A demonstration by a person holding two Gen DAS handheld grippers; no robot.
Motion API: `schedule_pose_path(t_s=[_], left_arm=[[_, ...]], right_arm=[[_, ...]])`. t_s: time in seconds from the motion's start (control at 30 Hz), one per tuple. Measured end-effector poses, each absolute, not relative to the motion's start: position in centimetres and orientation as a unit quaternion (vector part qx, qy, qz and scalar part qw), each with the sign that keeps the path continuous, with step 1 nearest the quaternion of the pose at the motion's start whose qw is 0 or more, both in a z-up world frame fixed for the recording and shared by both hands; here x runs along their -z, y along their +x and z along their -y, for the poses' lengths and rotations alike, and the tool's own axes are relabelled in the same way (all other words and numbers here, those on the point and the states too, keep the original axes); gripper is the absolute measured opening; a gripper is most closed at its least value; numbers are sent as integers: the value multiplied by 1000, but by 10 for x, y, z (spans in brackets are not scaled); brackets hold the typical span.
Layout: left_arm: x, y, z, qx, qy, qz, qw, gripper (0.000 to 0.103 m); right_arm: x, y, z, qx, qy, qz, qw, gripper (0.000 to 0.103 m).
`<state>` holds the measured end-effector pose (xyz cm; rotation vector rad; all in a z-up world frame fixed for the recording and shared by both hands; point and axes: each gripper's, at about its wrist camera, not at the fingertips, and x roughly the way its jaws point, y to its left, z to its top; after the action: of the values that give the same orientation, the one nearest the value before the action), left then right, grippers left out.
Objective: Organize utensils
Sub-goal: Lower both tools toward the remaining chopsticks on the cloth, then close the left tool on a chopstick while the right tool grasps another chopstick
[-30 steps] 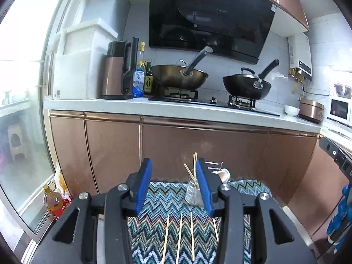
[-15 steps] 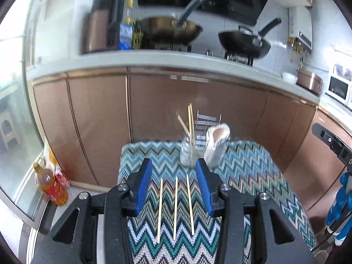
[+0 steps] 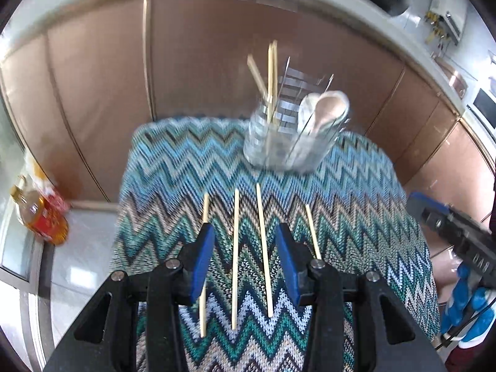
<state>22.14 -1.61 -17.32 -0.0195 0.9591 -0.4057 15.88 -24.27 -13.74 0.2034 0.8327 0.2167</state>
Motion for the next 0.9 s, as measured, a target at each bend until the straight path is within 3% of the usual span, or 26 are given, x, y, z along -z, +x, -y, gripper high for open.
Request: schedule_pose_path(t_s=[0.3, 0.7, 0.9], left_arm=[[234, 280, 40, 194, -8, -538, 820, 39], [264, 314, 52, 187, 5, -585, 789, 38], [272, 320, 55, 184, 8, -595, 782, 29]], right_arm=[[207, 222, 234, -131, 127, -509, 841, 27], [259, 274, 222, -117, 121, -583, 795, 26], [266, 276, 221, -117, 104, -595, 789, 21]])
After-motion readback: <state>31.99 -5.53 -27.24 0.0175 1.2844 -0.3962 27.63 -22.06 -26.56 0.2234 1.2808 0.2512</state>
